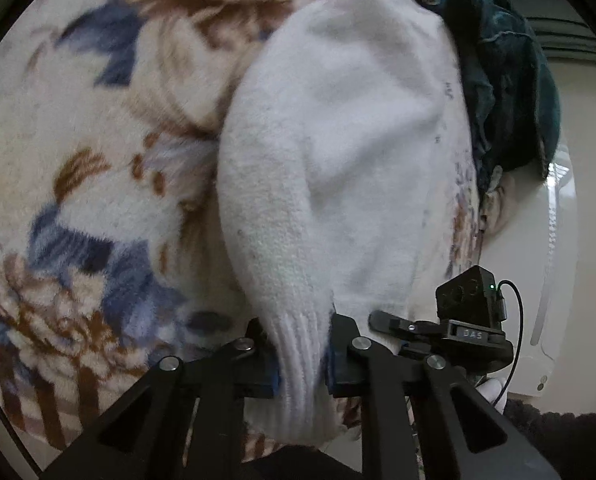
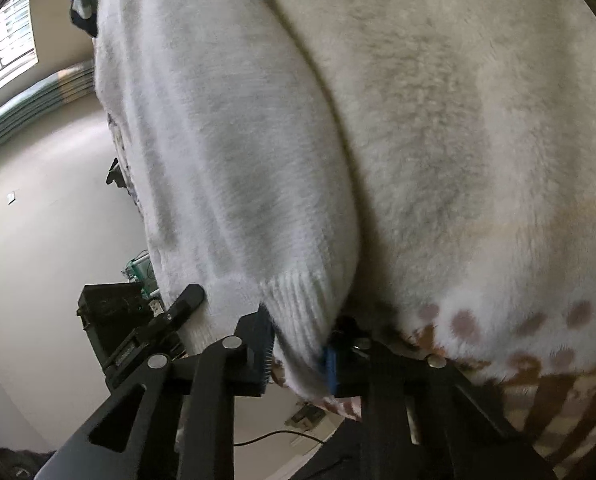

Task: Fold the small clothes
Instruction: 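Grasp the ribbed hem with both grippers and lift it toward the collar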

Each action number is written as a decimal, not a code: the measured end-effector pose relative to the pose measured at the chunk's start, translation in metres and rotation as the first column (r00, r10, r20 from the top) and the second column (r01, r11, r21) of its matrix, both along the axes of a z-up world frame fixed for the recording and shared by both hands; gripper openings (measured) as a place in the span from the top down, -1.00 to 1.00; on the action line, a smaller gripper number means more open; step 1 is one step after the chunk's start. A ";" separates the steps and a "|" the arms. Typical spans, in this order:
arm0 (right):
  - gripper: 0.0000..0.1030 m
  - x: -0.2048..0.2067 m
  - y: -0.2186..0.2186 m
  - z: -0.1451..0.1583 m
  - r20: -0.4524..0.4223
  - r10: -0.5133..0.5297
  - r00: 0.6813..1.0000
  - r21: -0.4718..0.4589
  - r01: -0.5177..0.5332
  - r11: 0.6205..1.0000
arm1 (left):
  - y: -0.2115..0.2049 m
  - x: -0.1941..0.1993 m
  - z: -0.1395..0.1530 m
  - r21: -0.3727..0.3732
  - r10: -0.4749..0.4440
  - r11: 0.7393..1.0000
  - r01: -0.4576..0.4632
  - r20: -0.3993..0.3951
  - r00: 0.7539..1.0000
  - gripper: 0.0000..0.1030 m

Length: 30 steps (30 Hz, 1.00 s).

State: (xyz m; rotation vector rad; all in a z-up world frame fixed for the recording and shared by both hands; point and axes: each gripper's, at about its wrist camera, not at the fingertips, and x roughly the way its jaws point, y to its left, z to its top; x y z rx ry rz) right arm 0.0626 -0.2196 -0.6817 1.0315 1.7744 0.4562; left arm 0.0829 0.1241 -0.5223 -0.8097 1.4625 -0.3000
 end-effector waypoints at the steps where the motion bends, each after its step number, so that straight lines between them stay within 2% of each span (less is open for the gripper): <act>1: 0.64 0.001 0.002 0.005 0.011 0.009 1.000 -0.006 -0.009 1.000 | -0.001 0.002 0.008 -0.003 -0.006 1.000 0.006 0.017 1.000 0.76; 8: 0.71 0.017 0.011 0.050 0.094 -0.014 0.995 0.040 0.010 0.999 | 0.001 0.015 0.053 -0.029 0.012 1.000 -0.009 0.100 0.995 0.78; 12: 0.73 0.040 0.009 0.082 0.155 -0.046 0.987 0.043 0.040 0.998 | 0.013 0.031 0.075 -0.071 0.089 0.994 -0.080 0.140 0.986 0.78; 15: 0.74 0.067 -0.002 0.106 0.196 -0.075 0.978 0.012 0.074 0.997 | 0.022 0.060 0.085 -0.125 0.144 0.984 -0.124 0.173 0.974 0.79; 19: 0.74 0.118 -0.010 0.141 0.292 -0.123 0.949 0.003 0.128 0.992 | 0.023 0.124 0.092 -0.201 0.194 0.968 -0.149 0.228 0.954 0.79; 22: 0.74 0.175 -0.008 0.154 0.358 -0.130 0.925 -0.012 0.143 0.990 | 0.021 0.180 0.089 -0.186 0.196 0.972 -0.147 0.284 0.938 0.79; 26: 0.74 0.250 0.005 0.155 0.412 -0.124 0.903 -0.052 0.160 0.986 | 0.023 0.251 0.073 -0.141 0.197 0.977 -0.160 0.314 0.929 0.79; 29: 0.74 0.304 0.014 0.148 0.432 -0.109 0.895 -0.105 0.170 0.980 | 0.023 0.295 0.057 -0.119 0.184 0.981 -0.155 0.301 0.936 0.78; 30: 0.74 0.319 0.013 0.146 0.433 -0.106 0.895 -0.118 0.172 0.978 | 0.023 0.307 0.050 -0.136 0.183 0.979 -0.150 0.278 0.943 0.77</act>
